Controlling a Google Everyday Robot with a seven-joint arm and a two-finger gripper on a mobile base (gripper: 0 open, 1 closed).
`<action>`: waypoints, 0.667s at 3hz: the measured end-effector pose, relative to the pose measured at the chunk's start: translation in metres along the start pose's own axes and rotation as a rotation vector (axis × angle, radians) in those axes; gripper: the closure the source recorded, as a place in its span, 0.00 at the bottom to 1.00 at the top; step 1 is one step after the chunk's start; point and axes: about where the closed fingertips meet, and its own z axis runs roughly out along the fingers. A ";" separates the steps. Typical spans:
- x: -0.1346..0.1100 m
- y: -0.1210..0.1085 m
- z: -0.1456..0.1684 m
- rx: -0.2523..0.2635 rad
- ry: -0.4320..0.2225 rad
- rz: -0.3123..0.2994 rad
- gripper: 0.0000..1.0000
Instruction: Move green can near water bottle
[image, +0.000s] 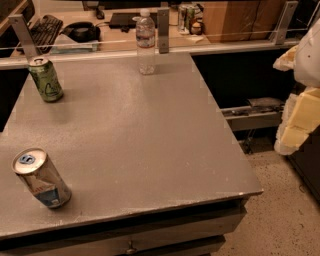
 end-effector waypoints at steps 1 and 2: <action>0.000 0.000 0.000 0.000 0.000 0.000 0.00; -0.018 -0.004 0.006 0.002 -0.047 -0.023 0.00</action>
Offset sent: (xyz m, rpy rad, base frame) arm 0.0244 0.0419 -0.0080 0.0928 -0.0216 0.0844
